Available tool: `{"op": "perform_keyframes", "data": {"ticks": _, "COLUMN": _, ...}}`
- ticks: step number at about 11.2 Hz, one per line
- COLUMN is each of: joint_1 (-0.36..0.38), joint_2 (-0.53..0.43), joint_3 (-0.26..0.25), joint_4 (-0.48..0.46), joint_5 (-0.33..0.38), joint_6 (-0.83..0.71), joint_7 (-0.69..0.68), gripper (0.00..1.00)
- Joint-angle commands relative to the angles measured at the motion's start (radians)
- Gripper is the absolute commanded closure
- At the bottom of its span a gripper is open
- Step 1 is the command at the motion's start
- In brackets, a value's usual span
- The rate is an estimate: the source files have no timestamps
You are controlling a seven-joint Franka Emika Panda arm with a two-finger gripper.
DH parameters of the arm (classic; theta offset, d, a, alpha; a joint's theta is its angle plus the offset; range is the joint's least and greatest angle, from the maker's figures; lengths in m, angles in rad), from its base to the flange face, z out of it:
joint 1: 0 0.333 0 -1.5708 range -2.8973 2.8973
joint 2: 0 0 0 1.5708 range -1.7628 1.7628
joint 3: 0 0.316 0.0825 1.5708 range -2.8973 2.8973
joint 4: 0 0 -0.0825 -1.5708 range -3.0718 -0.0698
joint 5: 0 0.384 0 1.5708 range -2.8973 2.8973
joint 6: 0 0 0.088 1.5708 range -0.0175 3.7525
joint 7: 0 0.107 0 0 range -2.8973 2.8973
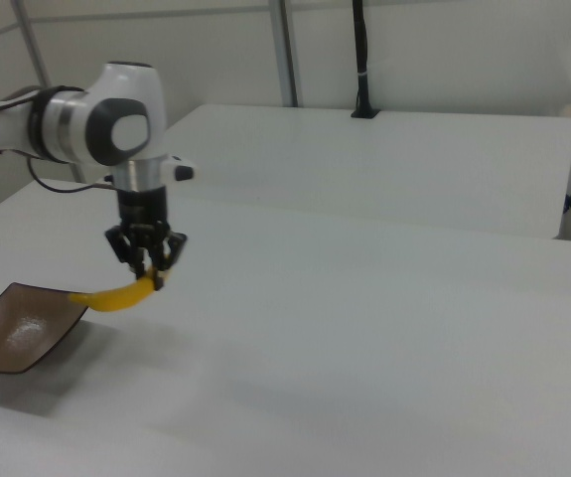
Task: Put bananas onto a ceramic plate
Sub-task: 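Carry the banana over the brown plate and lower it onto it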
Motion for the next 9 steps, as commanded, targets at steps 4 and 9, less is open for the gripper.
{"op": "perform_keyframes", "data": {"ticks": 4, "joint_1": 0.16, "joint_2": -0.031, "joint_3": 0.113, "joint_4": -0.038, "joint_5": 0.015, "joint_6": -0.026, "joint_7": 0.169, "gripper": 0.94}}
{"op": "perform_keyframes", "data": {"ticks": 9, "joint_1": 0.249, "joint_2": 0.02, "joint_3": 0.16, "joint_4": -0.046, "joint_5": 0.013, "joint_6": -0.021, "joint_7": 0.267, "gripper": 0.61}}
